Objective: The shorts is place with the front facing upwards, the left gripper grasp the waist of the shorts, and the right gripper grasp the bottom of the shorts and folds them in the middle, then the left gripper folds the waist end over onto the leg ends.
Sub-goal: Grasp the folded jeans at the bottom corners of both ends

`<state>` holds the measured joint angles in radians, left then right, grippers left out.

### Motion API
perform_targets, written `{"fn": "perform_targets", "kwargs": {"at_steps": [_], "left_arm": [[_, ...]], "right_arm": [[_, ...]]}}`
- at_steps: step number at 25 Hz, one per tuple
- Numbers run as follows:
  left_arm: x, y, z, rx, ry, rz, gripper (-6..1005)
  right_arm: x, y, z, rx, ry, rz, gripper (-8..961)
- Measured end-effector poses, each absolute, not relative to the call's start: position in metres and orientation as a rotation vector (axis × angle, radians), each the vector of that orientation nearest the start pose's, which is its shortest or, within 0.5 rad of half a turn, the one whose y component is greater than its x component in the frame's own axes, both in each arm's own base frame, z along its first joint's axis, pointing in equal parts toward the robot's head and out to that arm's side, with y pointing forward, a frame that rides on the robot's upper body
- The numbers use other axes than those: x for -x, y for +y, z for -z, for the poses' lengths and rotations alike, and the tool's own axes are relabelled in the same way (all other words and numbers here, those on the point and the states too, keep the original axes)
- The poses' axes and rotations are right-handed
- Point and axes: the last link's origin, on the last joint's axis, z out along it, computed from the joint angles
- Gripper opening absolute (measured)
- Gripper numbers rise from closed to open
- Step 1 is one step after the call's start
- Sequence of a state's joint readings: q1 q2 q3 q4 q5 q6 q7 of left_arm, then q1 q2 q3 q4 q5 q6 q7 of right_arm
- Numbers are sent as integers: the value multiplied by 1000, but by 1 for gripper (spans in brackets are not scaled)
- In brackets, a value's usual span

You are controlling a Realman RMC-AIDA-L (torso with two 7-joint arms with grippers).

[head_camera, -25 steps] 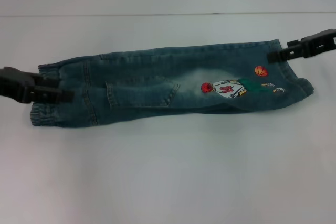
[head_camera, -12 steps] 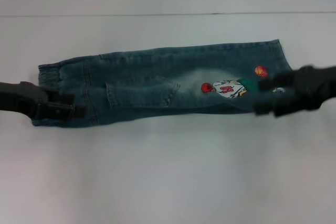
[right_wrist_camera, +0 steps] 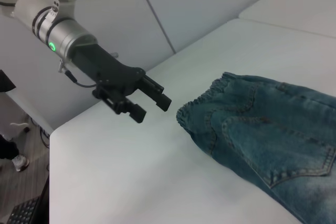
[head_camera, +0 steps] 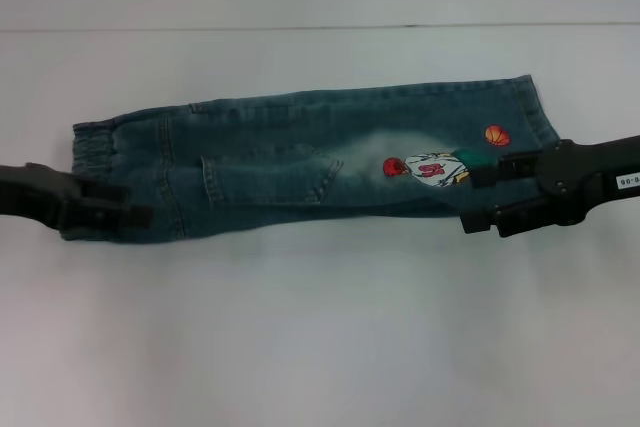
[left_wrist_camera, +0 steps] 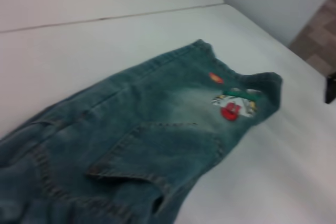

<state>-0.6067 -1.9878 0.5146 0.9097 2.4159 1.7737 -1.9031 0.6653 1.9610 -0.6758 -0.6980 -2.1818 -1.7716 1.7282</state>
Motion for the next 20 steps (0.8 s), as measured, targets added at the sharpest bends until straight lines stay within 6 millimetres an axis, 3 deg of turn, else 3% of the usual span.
{"fn": "perform_targets", "kwargs": {"at_steps": [11, 20], "left_arm": [[305, 355, -98, 2398, -1407, -11, 690], [313, 364, -84, 2353, -1419, -121, 689]], "right_arm": [[-235, 352, -42, 2949, 843, -483, 927], [-234, 353, -36, 2957, 836, -464, 927]]}}
